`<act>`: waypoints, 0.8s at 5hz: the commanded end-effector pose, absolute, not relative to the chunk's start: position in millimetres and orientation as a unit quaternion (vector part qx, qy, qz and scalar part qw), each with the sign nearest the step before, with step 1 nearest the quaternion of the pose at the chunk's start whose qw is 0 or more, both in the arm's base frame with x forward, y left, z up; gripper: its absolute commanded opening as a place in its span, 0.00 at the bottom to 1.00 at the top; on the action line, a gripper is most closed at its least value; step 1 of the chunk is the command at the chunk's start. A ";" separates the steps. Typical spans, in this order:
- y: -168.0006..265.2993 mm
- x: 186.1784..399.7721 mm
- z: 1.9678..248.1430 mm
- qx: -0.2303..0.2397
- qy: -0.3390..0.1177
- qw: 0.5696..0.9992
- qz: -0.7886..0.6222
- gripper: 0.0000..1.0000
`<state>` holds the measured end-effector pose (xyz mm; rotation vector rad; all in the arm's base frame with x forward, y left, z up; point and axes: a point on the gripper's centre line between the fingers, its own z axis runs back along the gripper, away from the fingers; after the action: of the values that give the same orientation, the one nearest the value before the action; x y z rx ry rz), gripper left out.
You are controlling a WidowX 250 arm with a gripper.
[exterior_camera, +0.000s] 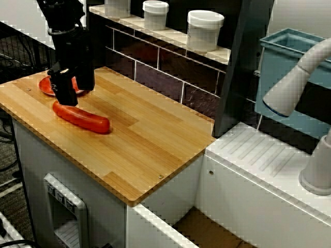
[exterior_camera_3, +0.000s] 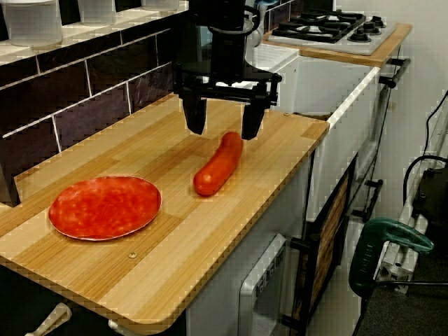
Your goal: Put the object on the plate
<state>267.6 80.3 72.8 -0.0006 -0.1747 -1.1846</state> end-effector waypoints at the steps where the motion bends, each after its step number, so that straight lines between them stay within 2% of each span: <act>1: 76.0 274.3 71.4 0.022 -0.080 0.820 -0.566 1.00; 4: 53.4 264.7 36.9 0.027 -0.059 0.830 -0.554 1.00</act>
<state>258.0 54.3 28.9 0.0351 -0.1026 -1.1685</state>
